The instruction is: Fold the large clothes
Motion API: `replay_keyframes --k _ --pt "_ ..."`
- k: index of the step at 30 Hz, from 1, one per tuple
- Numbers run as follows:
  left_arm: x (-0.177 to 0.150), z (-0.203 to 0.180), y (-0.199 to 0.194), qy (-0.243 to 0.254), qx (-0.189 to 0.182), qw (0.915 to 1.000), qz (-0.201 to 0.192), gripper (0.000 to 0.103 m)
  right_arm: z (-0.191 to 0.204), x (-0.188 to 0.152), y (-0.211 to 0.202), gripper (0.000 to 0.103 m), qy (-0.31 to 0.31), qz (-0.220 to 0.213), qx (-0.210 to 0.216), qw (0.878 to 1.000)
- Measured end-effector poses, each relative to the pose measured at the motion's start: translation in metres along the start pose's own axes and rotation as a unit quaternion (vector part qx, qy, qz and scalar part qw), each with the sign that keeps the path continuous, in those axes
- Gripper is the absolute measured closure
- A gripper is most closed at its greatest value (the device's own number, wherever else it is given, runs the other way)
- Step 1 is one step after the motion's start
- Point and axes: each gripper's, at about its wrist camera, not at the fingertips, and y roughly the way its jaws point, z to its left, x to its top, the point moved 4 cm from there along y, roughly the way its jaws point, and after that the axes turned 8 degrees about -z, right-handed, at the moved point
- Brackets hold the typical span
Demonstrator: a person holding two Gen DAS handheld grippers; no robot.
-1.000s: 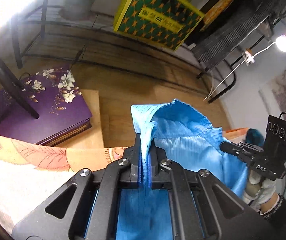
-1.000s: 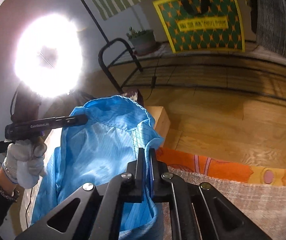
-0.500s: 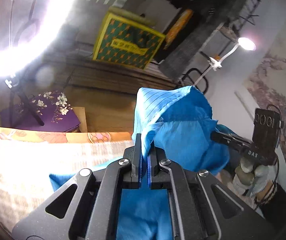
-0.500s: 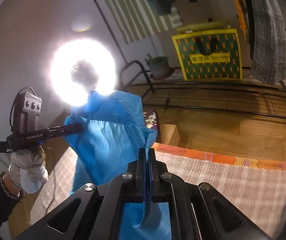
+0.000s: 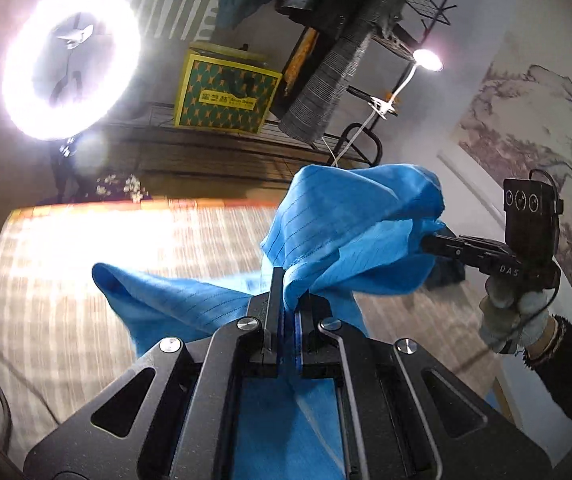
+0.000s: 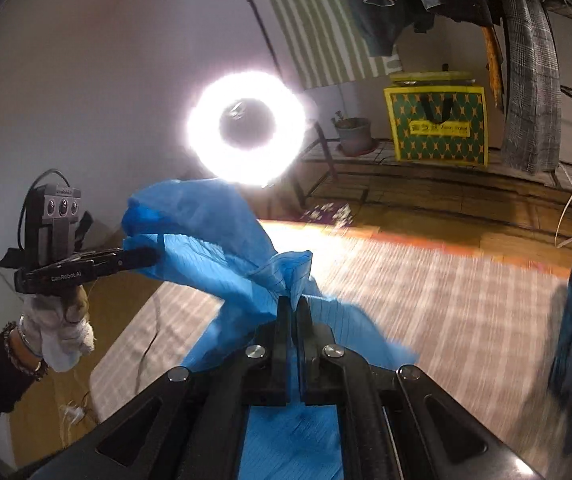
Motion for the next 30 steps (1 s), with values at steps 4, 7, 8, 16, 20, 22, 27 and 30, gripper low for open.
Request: replay_keyframes --k 4,7,8,16,20,22,27,30 --pt "-0.056 -0.017 -0.03 0.001 0.002 0.9999 0.012 0.102 0.024 -0.042 -0.025 0.103 -0.014 0.018 -0.005 1.0" --pt "-0.104 -0.024 -0.044 -0.01 0.001 0.9993 0.035 0.103 0.035 -0.077 -0.041 0.103 0.0 0.028 0.003 1.0" --pt "-0.116 -0.024 -0.046 -0.013 0.004 0.9991 0.041 0.103 0.039 -0.089 -0.044 0.103 -0.001 0.032 0.004 0.999" --pt "-0.213 -0.012 -0.052 -0.053 0.043 0.9938 0.088 0.102 0.061 -0.173 -0.039 0.103 -0.018 0.097 0.004 0.995" --pt "-0.242 -0.015 -0.05 -0.042 0.06 0.9915 0.108 0.102 0.055 -0.195 -0.038 0.103 -0.02 0.116 -0.011 0.993" --pt "-0.243 -0.018 -0.056 -0.042 0.058 0.9917 0.107 0.102 0.055 -0.197 -0.045 0.1 -0.018 0.115 -0.009 0.993" --pt "-0.226 -0.033 -0.102 -0.037 0.049 0.9958 0.067 0.1 0.062 -0.175 -0.091 0.07 -0.01 0.06 -0.01 0.998" --pt "-0.211 -0.04 -0.148 -0.042 0.04 0.9978 0.032 0.1 0.073 -0.156 -0.131 0.07 -0.014 0.019 -0.003 1.0"
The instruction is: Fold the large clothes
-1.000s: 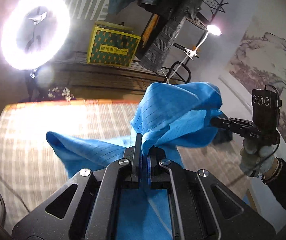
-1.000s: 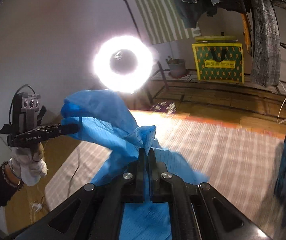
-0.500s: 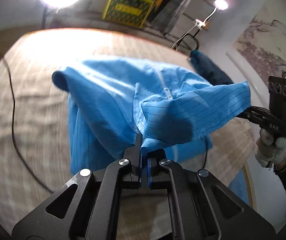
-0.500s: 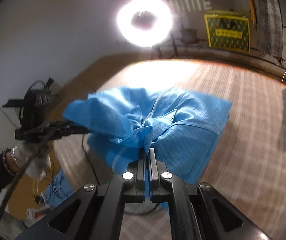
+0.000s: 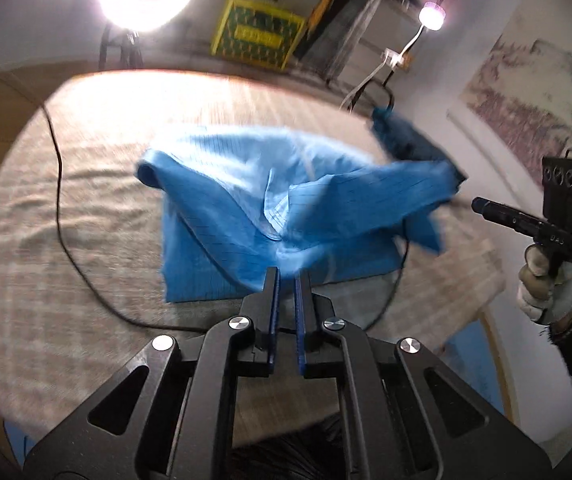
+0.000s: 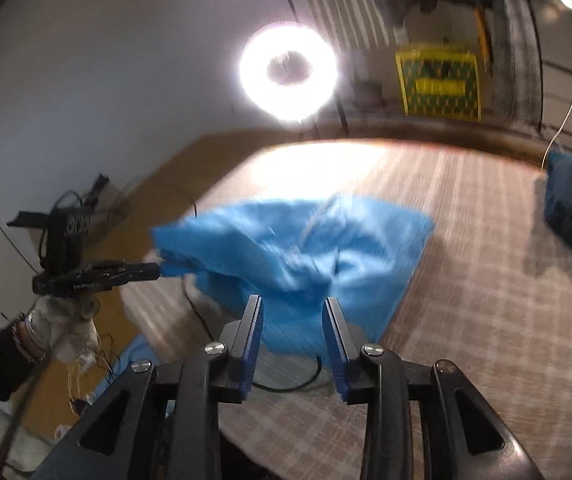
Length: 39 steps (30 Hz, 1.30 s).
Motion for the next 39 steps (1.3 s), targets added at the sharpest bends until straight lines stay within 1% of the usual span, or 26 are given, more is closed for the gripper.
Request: replay_keyframes --k 2,5,9,11,13,14,15,17,19,21,23,26,28,29,30,31,32,33,34,37,38,39 --pt "0.009 -0.004 -0.032 0.002 -0.001 0.9997 -0.025 0.1 0.011 0.012 -0.032 0.069 -0.008 -0.029 0.004 1.0" --pt "0.037 -0.009 -0.096 -0.005 -0.005 0.9967 -0.081 0.1 0.029 0.028 -0.073 0.069 -0.024 -0.066 0.001 0.998" --pt "0.071 -0.019 -0.173 -0.014 -0.009 0.9903 -0.138 0.1 0.048 0.05 -0.13 0.069 -0.044 -0.107 -0.007 0.993" --pt "0.088 -0.025 -0.213 -0.019 -0.007 0.9862 -0.164 0.099 0.059 0.063 -0.163 0.066 -0.064 -0.129 -0.02 0.989" --pt "0.104 -0.031 -0.25 -0.019 -0.009 0.9825 -0.185 0.088 0.067 0.073 -0.189 0.063 -0.075 -0.146 -0.027 0.986" --pt "0.112 -0.034 -0.27 -0.018 -0.007 0.9805 -0.196 0.074 0.069 0.078 -0.202 0.061 -0.075 -0.155 -0.03 0.985" --pt "0.118 -0.037 -0.28 -0.016 -0.007 0.9794 -0.201 0.065 0.07 0.084 -0.217 0.059 -0.07 -0.167 -0.032 0.983" --pt "0.129 -0.042 -0.307 -0.011 -0.003 0.9763 -0.216 0.065 0.071 0.088 -0.234 0.055 -0.062 -0.182 -0.031 0.981" --pt "0.132 -0.042 -0.319 -0.006 -0.001 0.976 -0.218 0.065 0.071 0.087 -0.243 0.052 -0.063 -0.188 -0.04 0.979" --pt "0.129 -0.037 -0.312 -0.009 0.004 0.977 -0.213 0.058 0.068 0.079 -0.239 0.049 -0.059 -0.186 -0.045 0.98" --pt "0.119 -0.025 -0.289 -0.027 -0.001 0.9807 -0.194 0.056 0.058 0.067 -0.221 0.048 -0.039 -0.169 -0.039 0.984" --pt "0.098 0.01 -0.226 -0.081 -0.017 0.986 -0.145 0.056 0.042 0.047 -0.185 0.047 -0.021 -0.135 -0.045 0.99" --pt "0.085 0.033 -0.188 -0.112 -0.017 0.9867 -0.117 0.056 0.028 0.028 -0.155 0.046 -0.008 -0.107 -0.055 0.993" --pt "0.079 0.046 -0.165 -0.131 -0.024 0.9861 -0.1 0.056 0.022 0.02 -0.142 0.045 0.0 -0.095 -0.055 0.994" --pt "0.071 0.061 -0.137 -0.151 -0.029 0.9849 -0.08 0.056 0.015 0.011 -0.128 0.044 0.011 -0.083 -0.052 0.995" --pt "0.066 0.073 -0.119 -0.167 -0.026 0.9832 -0.069 0.056 0.006 0.0 -0.112 0.04 0.025 -0.07 -0.051 0.996" --pt "0.06 0.088 -0.094 -0.193 -0.03 0.9792 -0.054 0.056 -0.001 -0.009 -0.099 0.036 0.036 -0.06 -0.053 0.996" --pt "0.054 0.098 -0.077 -0.21 -0.035 0.9761 -0.043 0.056 -0.008 -0.018 -0.088 0.035 0.047 -0.051 -0.055 0.996" --pt "0.05 0.111 -0.058 -0.229 -0.031 0.9723 -0.034 0.056 -0.017 -0.028 -0.073 0.035 0.063 -0.039 -0.057 0.996" --pt "0.044 0.138 -0.016 -0.261 -0.016 0.9651 -0.022 0.055 -0.042 -0.052 -0.031 0.031 0.11 -0.004 -0.052 0.993" --pt "0.042 0.147 0.0 -0.277 -0.01 0.9607 -0.017 0.055 -0.047 -0.059 -0.019 0.029 0.121 0.008 -0.051 0.991" --pt "0.042 0.153 0.011 -0.286 -0.015 0.9581 -0.011 0.055 -0.054 -0.067 -0.004 0.029 0.132 0.021 -0.05 0.99"
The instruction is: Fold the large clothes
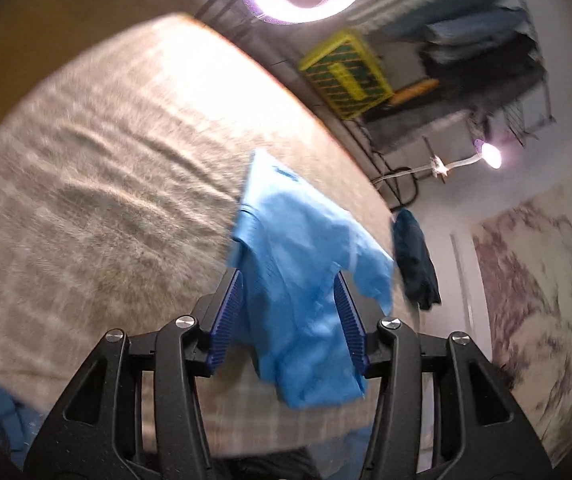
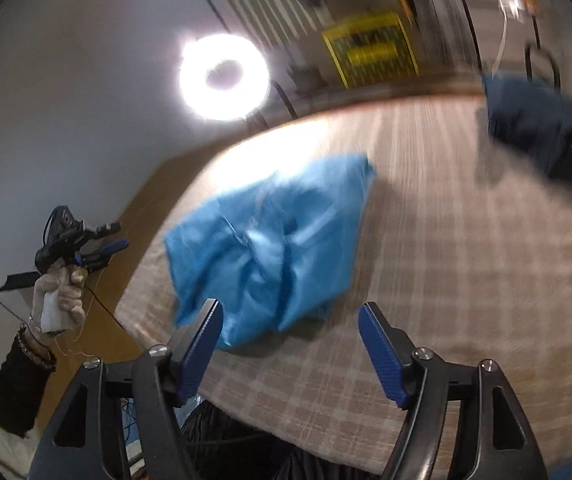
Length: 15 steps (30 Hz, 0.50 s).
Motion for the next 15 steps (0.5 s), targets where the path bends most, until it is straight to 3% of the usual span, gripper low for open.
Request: replay_keyframes --k 4,8,9,10,11,12,13,15 --pt "0.001 0.012 0.046 -0.023 -0.007 0.999 0.038 0.055 -0.012 -0.015 0.046 0.029 0.029 0.031 0.002 0.999" --pt "0.006 0.019 0.07 -0.044 -0.02 0.998 0.041 0.055 -0.024 -0.022 0.077 0.03 0.073 0.037 0.009 0.997" --pt "0.007 0.023 0.075 -0.056 -0.023 0.9975 0.037 0.062 -0.026 -0.023 0.081 0.032 0.088 0.038 0.014 0.995" --pt "0.006 0.025 0.078 -0.066 -0.03 0.9967 0.036 0.071 -0.03 -0.024 0.087 0.038 0.107 0.036 0.02 0.993" --pt "0.005 0.027 0.083 -0.072 -0.036 0.996 0.039 0.092 -0.034 -0.024 0.091 0.049 0.124 0.035 0.029 0.991" --pt "0.002 0.03 0.088 -0.073 -0.034 0.9958 0.043 0.1 -0.037 -0.025 0.094 0.058 0.145 0.036 0.043 0.988" --pt "-0.001 0.03 0.09 -0.068 -0.026 0.9965 0.042 0.1 -0.036 -0.026 0.096 0.079 0.158 0.038 0.059 0.985" --pt "-0.012 0.029 0.09 -0.047 -0.016 0.9975 0.05 0.102 -0.033 -0.025 0.092 0.09 0.163 0.036 0.064 0.984"
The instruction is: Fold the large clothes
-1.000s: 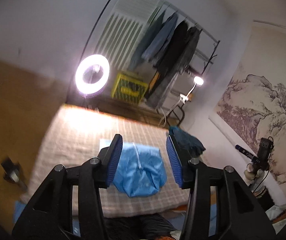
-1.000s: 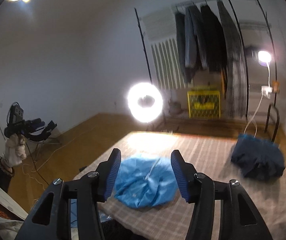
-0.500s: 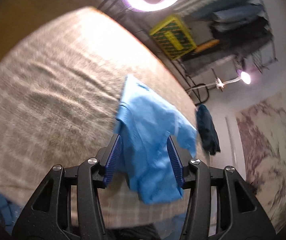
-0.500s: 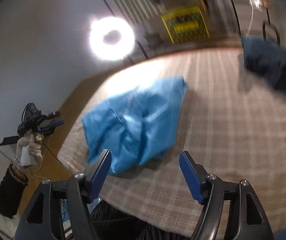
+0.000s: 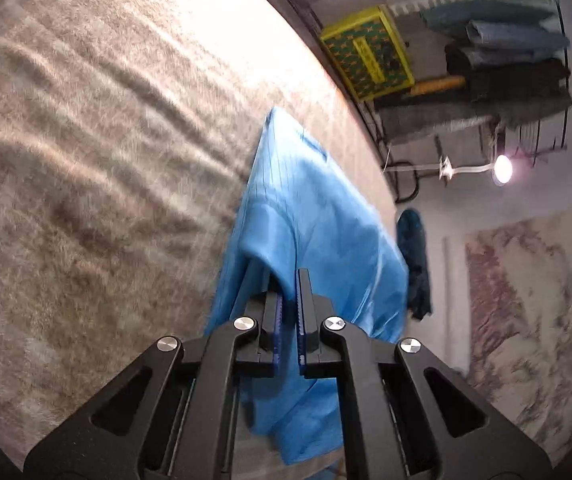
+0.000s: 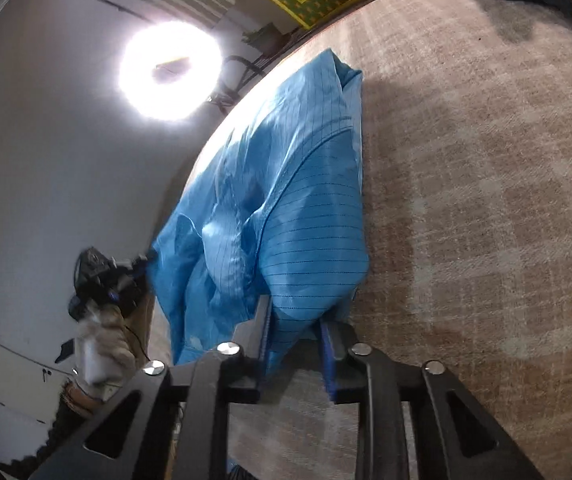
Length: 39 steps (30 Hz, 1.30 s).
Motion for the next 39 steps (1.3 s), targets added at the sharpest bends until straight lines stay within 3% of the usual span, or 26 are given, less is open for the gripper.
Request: replay_keyframes --k 1,7,13,16,17,18,19,21,24,31,34,37,39 --pt "-0.007 0.0 -0.002 0.007 0.002 1.0 0.004 0.102 0.005 0.0 -0.006 0.101 -0.009 -0.001 0.003 1.0" --pt "-0.031 0.007 -0.024 0.038 0.022 0.999 0.009 0.102 0.021 -0.013 -0.038 0.103 -0.016 -0.006 0.035 0.999" --pt "-0.036 0.026 -0.018 0.031 0.051 0.9981 0.016 0.102 0.013 -0.035 -0.012 0.103 -0.04 0.024 -0.027 0.999" --pt "-0.035 0.021 -0.031 0.052 0.062 0.9966 0.015 0.102 0.032 -0.037 -0.016 0.094 -0.098 0.045 -0.032 0.994" --pt "-0.033 0.019 -0.037 0.061 0.068 0.9957 0.012 0.102 0.037 -0.037 -0.019 0.07 -0.114 0.054 -0.034 0.991" --pt "-0.031 0.016 -0.046 0.073 0.074 0.9946 0.004 0.102 0.041 -0.036 -0.025 0.061 -0.132 0.055 -0.034 0.989" --pt "-0.029 0.013 -0.055 0.081 0.078 0.9936 -0.003 0.102 0.045 -0.032 -0.033 0.055 -0.151 0.046 -0.039 0.987" --pt "-0.026 0.004 -0.07 0.093 0.08 0.9922 -0.022 0.102 0.047 -0.021 -0.046 0.055 -0.161 0.034 -0.029 0.986" --pt "-0.025 -0.025 -0.076 0.113 0.059 0.9911 -0.038 0.102 0.035 0.013 -0.052 0.051 -0.124 0.0 -0.002 0.992" --pt "-0.054 -0.094 -0.011 0.212 0.026 0.9768 0.02 0.102 0.004 0.082 -0.007 0.052 -0.06 -0.024 0.017 0.998" --pt "-0.066 -0.09 0.016 0.232 0.043 0.9707 0.045 0.102 -0.008 0.103 0.018 0.053 -0.042 -0.017 0.024 0.999" --pt "-0.07 -0.072 0.033 0.223 0.065 0.9707 0.062 0.102 -0.025 0.115 0.042 0.055 -0.016 -0.008 0.039 0.999" --pt "-0.071 -0.059 0.038 0.208 0.073 0.973 0.069 0.102 -0.031 0.118 0.057 0.065 0.001 0.004 0.054 0.999"
